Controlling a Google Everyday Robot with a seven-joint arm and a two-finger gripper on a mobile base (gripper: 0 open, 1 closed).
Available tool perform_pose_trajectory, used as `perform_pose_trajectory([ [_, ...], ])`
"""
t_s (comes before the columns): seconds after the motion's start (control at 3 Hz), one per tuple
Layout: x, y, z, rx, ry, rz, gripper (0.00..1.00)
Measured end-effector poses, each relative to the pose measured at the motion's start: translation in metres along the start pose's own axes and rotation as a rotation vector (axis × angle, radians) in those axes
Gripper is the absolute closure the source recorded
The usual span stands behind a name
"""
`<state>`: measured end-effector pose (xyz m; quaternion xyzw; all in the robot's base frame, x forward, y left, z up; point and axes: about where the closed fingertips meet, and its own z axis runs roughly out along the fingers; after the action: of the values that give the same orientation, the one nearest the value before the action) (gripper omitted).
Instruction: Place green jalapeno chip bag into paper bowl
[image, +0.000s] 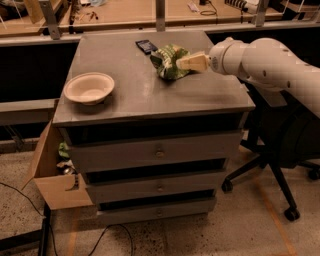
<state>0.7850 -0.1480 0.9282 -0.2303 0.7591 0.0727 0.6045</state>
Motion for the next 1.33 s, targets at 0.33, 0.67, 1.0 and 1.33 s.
perform_pose_trajectory([
  [0.33,-0.009,0.017,0.024,-0.069,0.022,-0.004,0.00],
  [0.67,-0.023,0.033,0.038,-0.132,0.020,0.001,0.00],
  [1.0,-0.039,0.047,0.046,-0.178,0.007,0.011,0.00],
  [1.33,-0.033,0.064,0.063,-0.220,0.024,0.008,0.00],
])
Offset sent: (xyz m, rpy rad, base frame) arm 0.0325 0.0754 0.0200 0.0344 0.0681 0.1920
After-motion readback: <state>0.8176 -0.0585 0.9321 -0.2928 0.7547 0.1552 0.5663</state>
